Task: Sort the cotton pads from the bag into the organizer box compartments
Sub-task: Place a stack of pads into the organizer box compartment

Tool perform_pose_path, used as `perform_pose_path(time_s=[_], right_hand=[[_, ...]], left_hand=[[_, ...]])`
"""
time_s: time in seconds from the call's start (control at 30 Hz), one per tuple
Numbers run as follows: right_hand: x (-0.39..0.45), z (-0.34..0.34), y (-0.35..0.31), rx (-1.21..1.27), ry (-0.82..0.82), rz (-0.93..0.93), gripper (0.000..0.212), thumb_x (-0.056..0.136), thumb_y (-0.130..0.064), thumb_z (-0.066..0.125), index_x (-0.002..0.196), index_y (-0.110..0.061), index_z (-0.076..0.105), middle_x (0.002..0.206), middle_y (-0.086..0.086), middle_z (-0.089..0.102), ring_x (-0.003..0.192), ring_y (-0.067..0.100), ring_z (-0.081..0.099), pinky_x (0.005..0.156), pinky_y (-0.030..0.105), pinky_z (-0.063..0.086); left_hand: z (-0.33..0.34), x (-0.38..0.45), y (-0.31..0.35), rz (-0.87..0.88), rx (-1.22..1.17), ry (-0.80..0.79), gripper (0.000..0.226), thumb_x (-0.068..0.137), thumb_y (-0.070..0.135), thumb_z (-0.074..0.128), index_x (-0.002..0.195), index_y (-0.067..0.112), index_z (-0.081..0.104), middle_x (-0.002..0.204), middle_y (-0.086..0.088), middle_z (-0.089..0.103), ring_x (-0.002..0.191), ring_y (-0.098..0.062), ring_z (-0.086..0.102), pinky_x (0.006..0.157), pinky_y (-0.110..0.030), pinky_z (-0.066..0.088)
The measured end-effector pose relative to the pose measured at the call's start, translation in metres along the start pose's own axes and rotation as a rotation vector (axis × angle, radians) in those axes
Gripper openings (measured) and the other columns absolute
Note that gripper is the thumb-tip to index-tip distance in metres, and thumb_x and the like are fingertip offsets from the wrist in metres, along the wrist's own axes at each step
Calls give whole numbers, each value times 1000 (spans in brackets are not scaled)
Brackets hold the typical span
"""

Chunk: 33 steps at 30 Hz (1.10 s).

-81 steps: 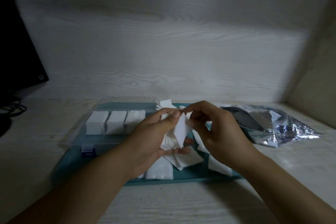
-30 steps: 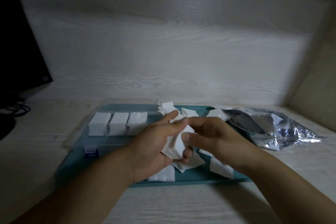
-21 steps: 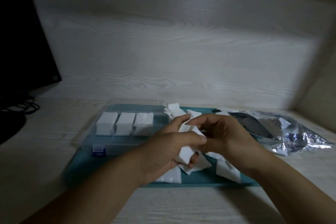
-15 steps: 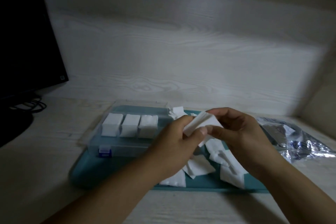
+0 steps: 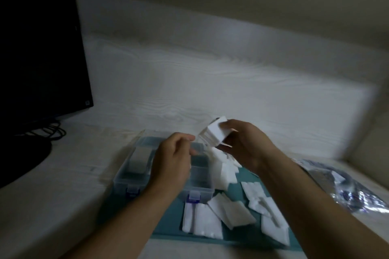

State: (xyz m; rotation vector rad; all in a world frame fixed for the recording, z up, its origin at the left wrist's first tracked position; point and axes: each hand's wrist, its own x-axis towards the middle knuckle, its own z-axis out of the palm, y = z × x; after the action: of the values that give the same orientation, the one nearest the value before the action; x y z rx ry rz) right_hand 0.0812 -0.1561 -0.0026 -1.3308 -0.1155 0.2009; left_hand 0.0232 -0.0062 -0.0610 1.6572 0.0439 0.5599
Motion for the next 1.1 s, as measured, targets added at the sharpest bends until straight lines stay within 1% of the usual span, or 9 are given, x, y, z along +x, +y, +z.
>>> perform_pose_path(time_s=[0.13, 0.3, 0.53, 0.7, 0.83, 0.9, 0.97, 1.07, 1.1], right_hand=[[26, 12, 25, 94, 83, 116, 15, 88, -2, 54, 102, -1, 58, 97, 21, 62, 94, 33, 61, 90, 44, 51], [32, -6, 46, 166, 211, 213, 23, 89, -4, 55, 111, 3, 53, 100, 24, 59, 92, 33, 60, 70, 37, 53], [32, -35, 41, 64, 240, 177, 16, 88, -2, 58, 103, 1, 55, 95, 23, 59, 87, 35, 61, 72, 43, 55], [30, -22, 21, -229, 35, 65, 25, 85, -1, 64, 108, 7, 63, 98, 20, 72, 86, 29, 71, 73, 36, 57], [35, 2, 13, -579, -6, -32, 28, 82, -2, 72, 108, 5, 68, 98, 21, 72, 89, 33, 71, 85, 43, 58], [37, 8, 14, -760, -16, -30, 25, 82, -4, 73, 105, 4, 70, 96, 22, 71, 89, 35, 69, 85, 43, 59], [37, 11, 16, -883, -32, -17, 23, 83, -5, 72, 105, 2, 71, 93, 16, 71, 84, 29, 68, 78, 34, 59], [37, 15, 23, -979, -27, -30, 22, 85, -7, 71, 105, 0, 72, 82, 4, 67, 70, 11, 59, 58, 17, 49], [37, 17, 26, -1015, -23, -40, 21, 85, -7, 70, 105, 1, 72, 83, 4, 67, 69, 10, 57, 57, 16, 45]], left_hand=[[-3, 7, -4, -47, -106, 36, 29, 98, 8, 44, 90, 23, 68, 77, -8, 69, 67, -16, 59, 59, -26, 43], [-2, 9, -6, -49, -150, 49, 28, 97, 8, 45, 92, 22, 69, 76, -6, 69, 67, -14, 60, 63, -27, 45], [-2, 12, -8, -45, -111, 62, 29, 97, 6, 45, 90, 24, 67, 80, -4, 68, 70, -14, 61, 64, -26, 45], [-2, 11, -13, 71, 146, 31, 24, 93, 8, 55, 91, 28, 68, 84, 5, 70, 75, -12, 64, 63, -23, 49], [-7, 10, -14, 195, 391, 28, 25, 90, 4, 56, 95, 24, 70, 96, 8, 69, 87, -8, 62, 75, -23, 50], [-10, 9, -14, 203, 471, 23, 29, 89, 2, 54, 101, 21, 71, 103, 6, 69, 93, -10, 62, 80, -23, 49], [-12, 9, -13, 210, 581, 8, 32, 89, 2, 51, 107, 20, 71, 109, 4, 68, 102, -14, 61, 90, -28, 49], [-13, 9, -13, 210, 738, -60, 36, 89, 7, 49, 115, 22, 70, 119, 4, 67, 113, -19, 57, 100, -34, 44], [-13, 8, -13, 203, 778, -82, 37, 90, 10, 49, 117, 24, 69, 122, 4, 67, 115, -20, 55, 101, -34, 42]])
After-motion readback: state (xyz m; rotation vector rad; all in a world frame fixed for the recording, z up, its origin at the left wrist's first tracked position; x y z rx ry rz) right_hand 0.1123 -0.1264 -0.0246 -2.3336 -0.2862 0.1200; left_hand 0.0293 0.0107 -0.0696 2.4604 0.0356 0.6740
